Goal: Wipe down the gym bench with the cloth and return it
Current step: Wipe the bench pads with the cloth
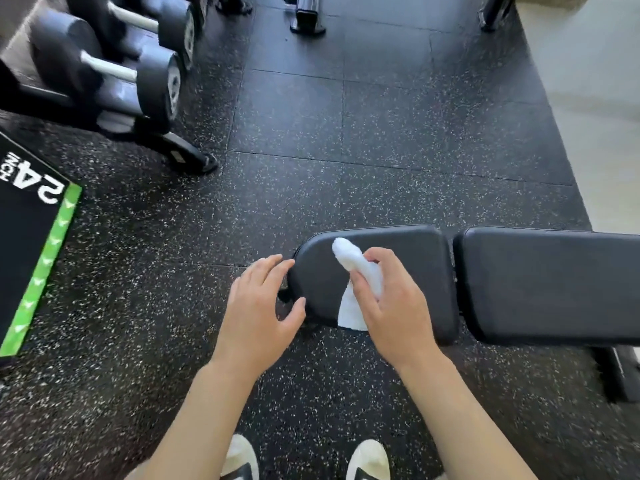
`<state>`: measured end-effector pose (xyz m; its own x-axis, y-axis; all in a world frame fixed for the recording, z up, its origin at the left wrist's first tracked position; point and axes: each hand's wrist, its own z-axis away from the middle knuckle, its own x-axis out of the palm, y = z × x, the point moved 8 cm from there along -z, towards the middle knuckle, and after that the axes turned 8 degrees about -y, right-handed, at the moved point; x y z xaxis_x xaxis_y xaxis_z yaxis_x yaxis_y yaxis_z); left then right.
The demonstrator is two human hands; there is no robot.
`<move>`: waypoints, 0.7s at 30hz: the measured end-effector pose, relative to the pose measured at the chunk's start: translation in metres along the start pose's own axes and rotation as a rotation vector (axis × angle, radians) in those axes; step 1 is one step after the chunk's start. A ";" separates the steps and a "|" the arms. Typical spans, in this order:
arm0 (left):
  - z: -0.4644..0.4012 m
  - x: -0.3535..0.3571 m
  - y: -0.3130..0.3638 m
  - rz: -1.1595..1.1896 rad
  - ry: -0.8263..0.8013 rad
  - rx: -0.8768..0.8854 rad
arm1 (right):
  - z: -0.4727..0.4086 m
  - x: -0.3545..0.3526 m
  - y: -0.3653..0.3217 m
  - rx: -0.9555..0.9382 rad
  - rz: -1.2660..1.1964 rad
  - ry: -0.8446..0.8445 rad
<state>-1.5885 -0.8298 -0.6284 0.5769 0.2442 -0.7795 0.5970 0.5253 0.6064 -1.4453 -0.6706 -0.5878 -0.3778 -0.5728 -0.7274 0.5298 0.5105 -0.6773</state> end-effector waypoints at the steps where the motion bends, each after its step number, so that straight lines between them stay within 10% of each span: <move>1: -0.005 0.011 -0.012 0.009 0.003 -0.001 | -0.006 0.011 0.004 -0.021 0.012 0.004; 21: -0.053 0.082 -0.096 0.033 -0.046 0.136 | -0.103 0.131 0.017 -0.269 0.503 0.122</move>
<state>-1.6280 -0.8172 -0.7584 0.6203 0.2200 -0.7529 0.6458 0.4015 0.6494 -1.5644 -0.6707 -0.7056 -0.2229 -0.1474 -0.9636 0.4610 0.8550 -0.2375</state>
